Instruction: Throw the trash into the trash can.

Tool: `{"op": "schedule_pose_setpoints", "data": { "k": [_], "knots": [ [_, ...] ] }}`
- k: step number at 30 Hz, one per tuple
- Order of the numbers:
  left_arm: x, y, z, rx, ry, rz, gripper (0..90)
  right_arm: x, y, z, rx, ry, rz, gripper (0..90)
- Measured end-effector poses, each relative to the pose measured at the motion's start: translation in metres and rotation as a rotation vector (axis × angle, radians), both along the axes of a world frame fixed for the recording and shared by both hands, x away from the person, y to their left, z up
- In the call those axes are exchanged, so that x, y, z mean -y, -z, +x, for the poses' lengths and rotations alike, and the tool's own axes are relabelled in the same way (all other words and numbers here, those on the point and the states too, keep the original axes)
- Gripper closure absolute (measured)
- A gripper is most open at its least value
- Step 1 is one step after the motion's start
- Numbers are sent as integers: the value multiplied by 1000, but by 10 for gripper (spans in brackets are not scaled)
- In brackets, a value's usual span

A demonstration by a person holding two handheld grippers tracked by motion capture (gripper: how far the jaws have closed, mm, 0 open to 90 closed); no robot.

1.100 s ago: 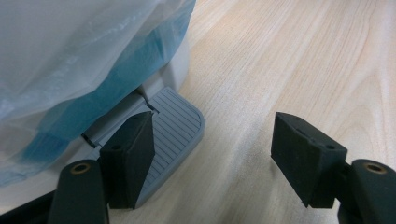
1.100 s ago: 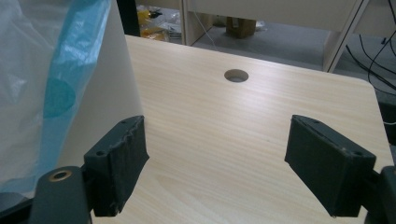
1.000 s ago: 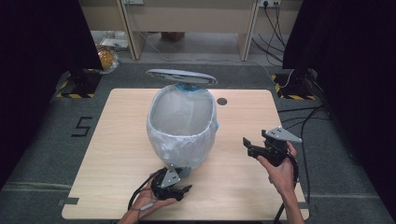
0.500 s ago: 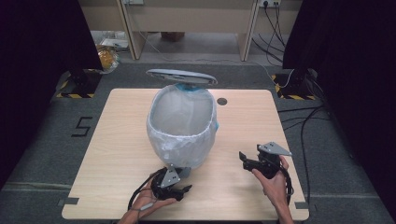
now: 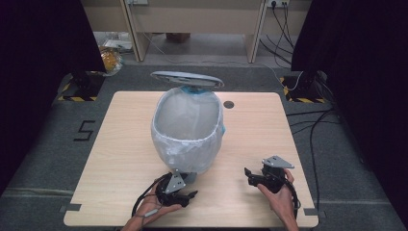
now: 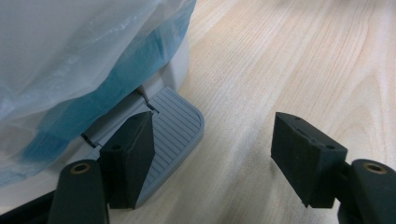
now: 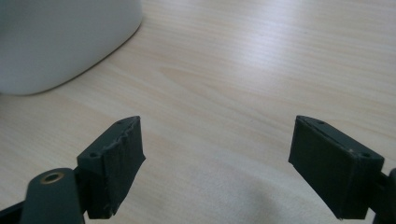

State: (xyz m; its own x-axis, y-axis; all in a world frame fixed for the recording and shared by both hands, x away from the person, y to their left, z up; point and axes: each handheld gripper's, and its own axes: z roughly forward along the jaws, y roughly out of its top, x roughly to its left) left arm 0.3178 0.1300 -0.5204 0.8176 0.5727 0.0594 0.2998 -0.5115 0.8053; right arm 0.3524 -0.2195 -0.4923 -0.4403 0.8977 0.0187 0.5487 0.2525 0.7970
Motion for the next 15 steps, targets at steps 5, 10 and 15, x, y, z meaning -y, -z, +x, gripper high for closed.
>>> {"op": "schedule_pose_setpoints", "data": {
  "k": [5, 10, 15],
  "knots": [
    [0, 0, 0, 3, 0, 3, 299, -2, 4, -2, -18, -6, -13, 164],
    [1, 0, -1, 4, 0, 4, 298, -3, 6, -4, -35, -5, -35, 161],
    [0, 0, 0, 5, 4, 14, 299, -4, 9, -5, -50, -8, -56, 160]
  ]
}}
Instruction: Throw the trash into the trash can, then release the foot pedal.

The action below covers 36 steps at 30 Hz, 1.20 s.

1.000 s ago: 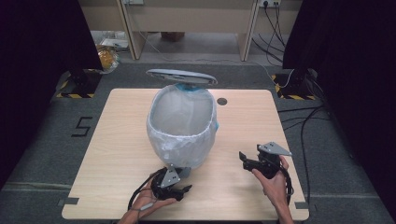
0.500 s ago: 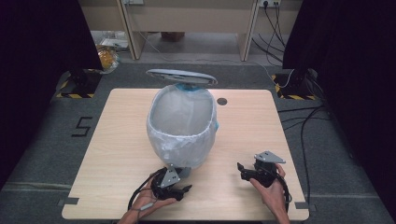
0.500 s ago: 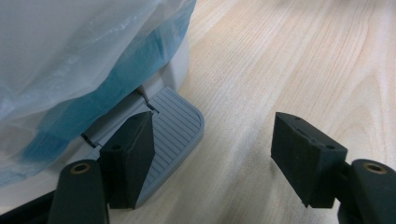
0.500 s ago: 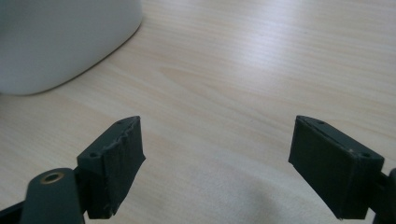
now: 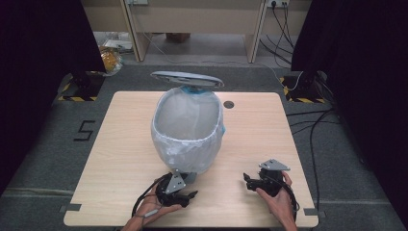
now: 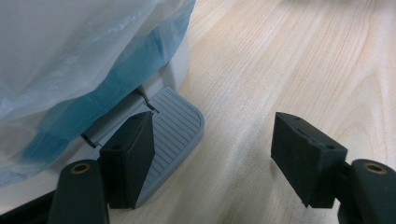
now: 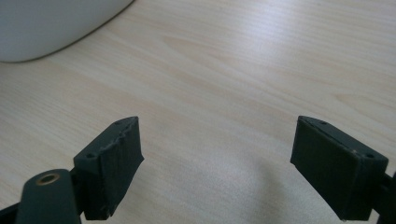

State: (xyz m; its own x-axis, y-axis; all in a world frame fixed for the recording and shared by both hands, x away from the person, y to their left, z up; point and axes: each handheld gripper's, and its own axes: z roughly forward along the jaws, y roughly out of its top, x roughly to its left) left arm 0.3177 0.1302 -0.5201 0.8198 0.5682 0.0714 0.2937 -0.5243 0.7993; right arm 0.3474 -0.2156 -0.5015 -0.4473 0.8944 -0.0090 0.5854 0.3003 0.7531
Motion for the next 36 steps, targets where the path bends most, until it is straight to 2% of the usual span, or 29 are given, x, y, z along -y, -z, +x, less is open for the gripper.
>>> {"op": "schedule_pose_setpoints", "data": {
  "k": [1, 7, 15, 29, 34, 36],
  "knots": [
    [1, 0, 0, -1, -5, -11, 299, 0, 2, 0, -9, -2, -8, 161],
    [0, 0, -1, -2, -3, -11, 299, -1, 14, 2, -55, 14, -28, 137],
    [0, 0, -1, 0, 6, 7, 299, 0, 15, 3, -44, 9, -19, 131],
    [0, 0, -1, 10, 0, 9, 299, 0, 15, 3, -43, 9, -20, 130],
    [0, 0, -1, -1, 0, -9, 298, 0, 15, 3, -44, 10, -20, 129],
    [-1, 0, -1, -2, 7, -2, 298, 0, 15, 3, -44, 10, -20, 129]
  ]
}}
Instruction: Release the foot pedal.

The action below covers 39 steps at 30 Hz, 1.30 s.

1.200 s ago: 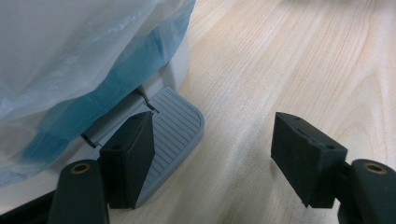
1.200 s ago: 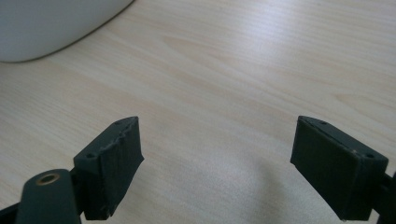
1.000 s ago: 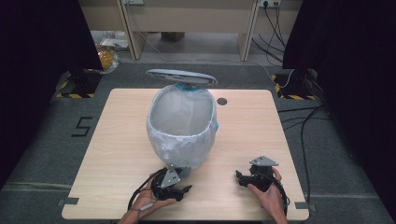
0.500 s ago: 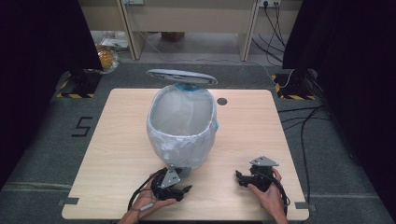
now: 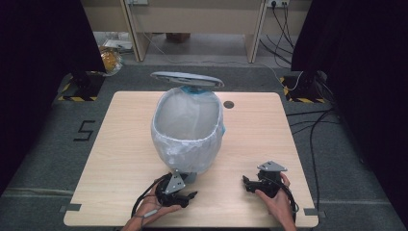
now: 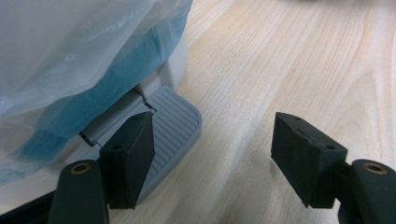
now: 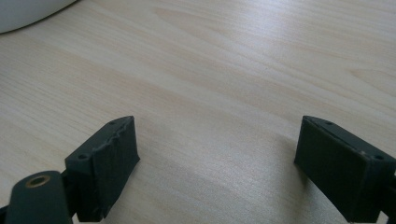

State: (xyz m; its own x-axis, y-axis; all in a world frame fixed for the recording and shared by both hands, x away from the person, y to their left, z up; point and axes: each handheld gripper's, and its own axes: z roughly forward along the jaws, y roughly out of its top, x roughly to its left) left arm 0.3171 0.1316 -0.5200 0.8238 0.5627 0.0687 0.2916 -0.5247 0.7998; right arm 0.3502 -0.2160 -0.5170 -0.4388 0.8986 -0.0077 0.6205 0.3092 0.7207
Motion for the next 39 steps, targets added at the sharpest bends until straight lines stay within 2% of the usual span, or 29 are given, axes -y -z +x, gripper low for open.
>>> {"op": "schedule_pose_setpoints", "data": {
  "k": [5, 8, 16, 19, 20, 23, 26, 29, 31, 36, 39],
  "knots": [
    [2, 1, -2, 18, -6, -4, 297, 0, 0, 0, 0, 0, 1, 129],
    [2, -1, -3, 30, -1, 8, 297, 0, 0, 0, -1, 0, 0, 129],
    [1, -3, -2, 23, -1, -6, 296, 0, 0, 0, -1, 1, 2, 129],
    [-1, -5, -1, 7, 1, -21, 293, 0, 0, 0, -1, 0, 2, 129],
    [-2, -5, 0, 7, 6, -13, 293, 0, 0, 0, -1, 0, 2, 129],
    [-2, -6, 0, -1, 3, -45, 293, 0, 0, 0, 0, -1, 2, 128],
    [-4, -9, 0, 8, 0, -67, 294, 0, 0, 0, -1, -1, 2, 129],
    [-5, -11, 0, 13, 0, -67, 294, 0, 0, 0, -1, -3, 1, 128],
    [-5, -11, 0, 8, -2, -76, 295, 0, 0, 0, -1, -4, 1, 127],
    [-9, -15, 0, -10, -2, -69, 268, 0, 0, 0, -1, -4, 1, 127],
    [-13, -19, 0, -9, -11, -86, 254, 0, 0, 0, -1, -4, 1, 127]
  ]
}}
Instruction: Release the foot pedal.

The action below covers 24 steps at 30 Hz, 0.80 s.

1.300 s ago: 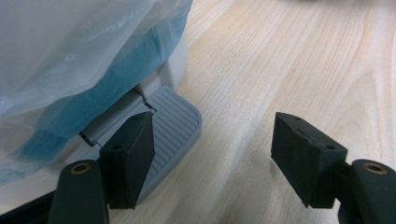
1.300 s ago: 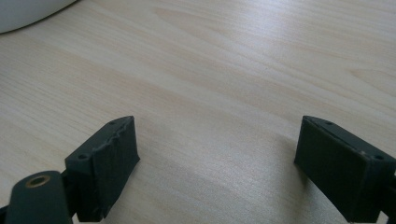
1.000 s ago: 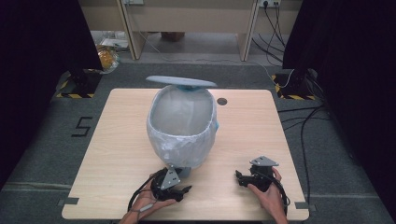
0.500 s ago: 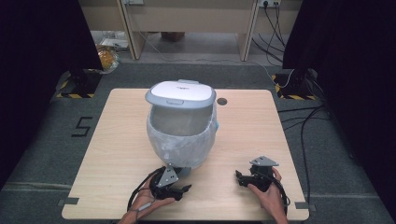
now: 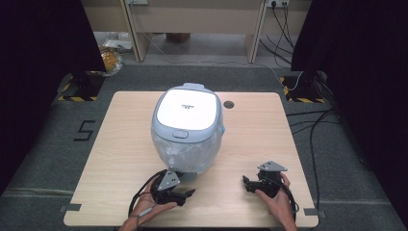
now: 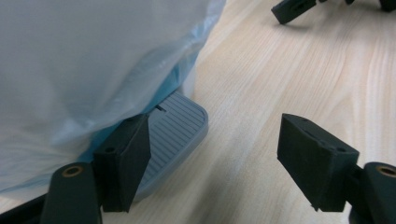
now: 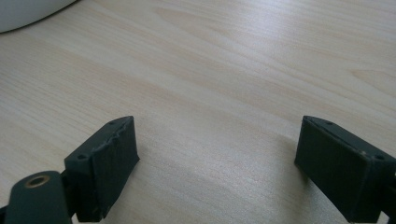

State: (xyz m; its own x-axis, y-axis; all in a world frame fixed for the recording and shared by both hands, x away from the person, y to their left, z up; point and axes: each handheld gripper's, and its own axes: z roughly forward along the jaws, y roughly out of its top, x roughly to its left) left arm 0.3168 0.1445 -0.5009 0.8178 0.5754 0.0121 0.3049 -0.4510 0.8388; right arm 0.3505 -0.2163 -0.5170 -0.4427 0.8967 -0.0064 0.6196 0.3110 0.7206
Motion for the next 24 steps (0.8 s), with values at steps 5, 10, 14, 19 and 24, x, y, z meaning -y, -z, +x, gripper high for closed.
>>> {"op": "schedule_pose_setpoints", "data": {
  "k": [5, 10, 14, 19, 24],
  "knots": [
    [-10, -7, -5, -4, -7, -1, 246, 0, 0, 0, 0, -1, 0, 127],
    [-27, -7, -9, -15, -37, 0, 236, 0, 0, 0, 1, -3, -1, 127],
    [-45, 0, -10, -24, -80, 17, 223, 0, 0, 0, 1, -3, -1, 127],
    [-70, 9, -5, -57, -143, 34, 213, 0, 0, 0, 0, -3, 0, 127],
    [-85, 14, -3, -80, -185, 43, 196, 0, 0, 0, 1, -5, -1, 127]
  ]
}}
